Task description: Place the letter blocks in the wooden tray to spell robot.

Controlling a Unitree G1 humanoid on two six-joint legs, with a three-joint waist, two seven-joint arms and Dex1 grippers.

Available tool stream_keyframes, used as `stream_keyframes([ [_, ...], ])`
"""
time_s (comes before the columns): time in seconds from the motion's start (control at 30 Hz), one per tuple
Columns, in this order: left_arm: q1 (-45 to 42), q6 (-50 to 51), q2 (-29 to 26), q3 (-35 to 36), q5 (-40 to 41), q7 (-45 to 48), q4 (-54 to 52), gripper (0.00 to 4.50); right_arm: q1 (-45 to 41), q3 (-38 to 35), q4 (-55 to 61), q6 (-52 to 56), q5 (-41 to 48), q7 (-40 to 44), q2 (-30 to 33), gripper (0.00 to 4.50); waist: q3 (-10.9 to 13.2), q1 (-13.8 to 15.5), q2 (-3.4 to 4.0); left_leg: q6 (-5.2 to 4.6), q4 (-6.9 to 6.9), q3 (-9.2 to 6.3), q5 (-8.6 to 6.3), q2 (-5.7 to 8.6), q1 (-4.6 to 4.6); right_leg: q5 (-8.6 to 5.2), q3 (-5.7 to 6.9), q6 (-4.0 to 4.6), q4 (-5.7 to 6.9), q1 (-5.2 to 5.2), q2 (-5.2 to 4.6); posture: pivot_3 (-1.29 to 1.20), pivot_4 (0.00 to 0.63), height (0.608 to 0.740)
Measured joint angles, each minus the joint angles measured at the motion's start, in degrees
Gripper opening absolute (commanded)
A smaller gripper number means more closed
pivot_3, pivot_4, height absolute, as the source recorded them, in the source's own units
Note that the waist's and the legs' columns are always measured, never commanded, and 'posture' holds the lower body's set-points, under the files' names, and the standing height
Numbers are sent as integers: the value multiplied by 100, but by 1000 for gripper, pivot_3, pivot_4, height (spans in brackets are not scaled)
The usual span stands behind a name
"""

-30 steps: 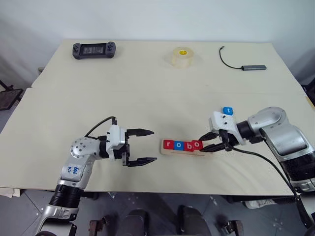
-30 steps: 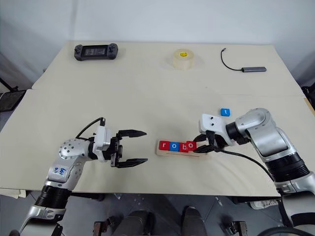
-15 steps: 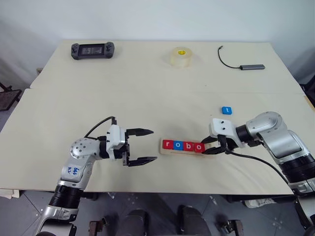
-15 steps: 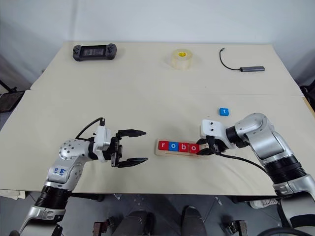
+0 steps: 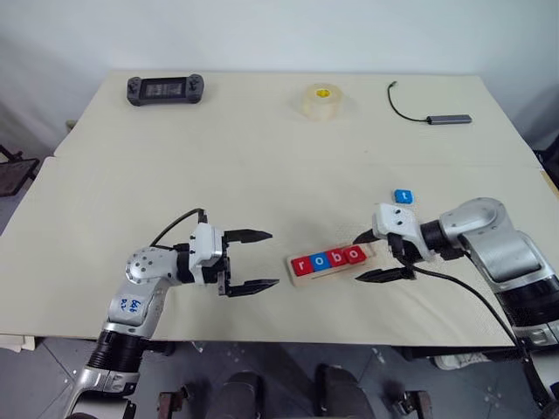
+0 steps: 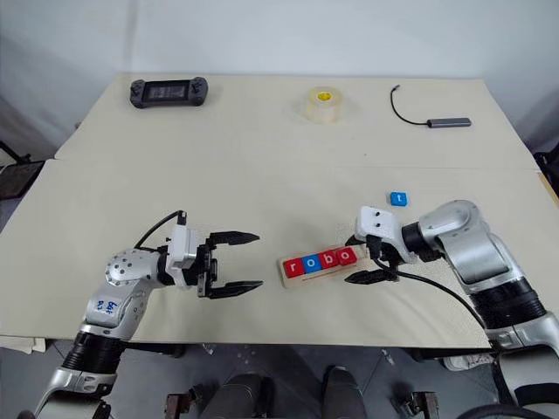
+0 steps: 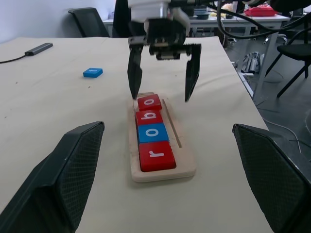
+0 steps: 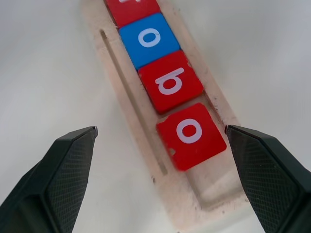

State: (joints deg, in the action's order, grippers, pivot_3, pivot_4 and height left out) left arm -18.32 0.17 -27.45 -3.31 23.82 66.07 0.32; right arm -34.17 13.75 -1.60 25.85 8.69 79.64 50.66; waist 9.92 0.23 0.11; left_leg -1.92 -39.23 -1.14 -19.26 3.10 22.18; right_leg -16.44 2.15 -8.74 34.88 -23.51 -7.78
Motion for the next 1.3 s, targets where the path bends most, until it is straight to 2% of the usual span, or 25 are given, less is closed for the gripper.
stream_keyframes([
  [0.17,22,1,1,0,0,-7,-18,4500,122,-193,-23,73,107,-45,124,2845,0,-16,0,0,0,1,0,-1,-1,0,0,0,2,-1,1,0,150,740],
  [0.43,20,3,37,-3,0,-19,-22,4500,40,-256,-610,-75,-166,-463,118,20,0,-24,0,0,0,3,0,-1,0,0,-1,0,2,-2,1,0,150,740],
  [0.83,22,48,37,-2,0,-85,-74,4500,-63,-1,-330,219,-163,-440,-237,20,0,-22,0,0,0,2,0,-1,0,0,0,0,2,-1,1,0,150,740],
  [1.03,22,53,38,-2,-1,-108,-158,4500,-121,32,-330,314,-213,-683,-463,20,0,-26,0,0,0,2,0,-1,0,0,0,0,3,-2,2,0,150,740],
  [1.2,22,59,39,-2,-1,-142,-168,4500,-125,32,-295,311,-214,-761,-450,20,0,-20,0,0,0,2,0,0,0,0,-1,0,3,-2,1,0,150,740],
  [1.3,27,67,37,-4,-1,-143,-171,4500,-40,-3,-190,304,-201,-689,-202,20,0,-6,0,0,0,1,0,0,0,0,0,0,2,-2,1,0,150,740],
])
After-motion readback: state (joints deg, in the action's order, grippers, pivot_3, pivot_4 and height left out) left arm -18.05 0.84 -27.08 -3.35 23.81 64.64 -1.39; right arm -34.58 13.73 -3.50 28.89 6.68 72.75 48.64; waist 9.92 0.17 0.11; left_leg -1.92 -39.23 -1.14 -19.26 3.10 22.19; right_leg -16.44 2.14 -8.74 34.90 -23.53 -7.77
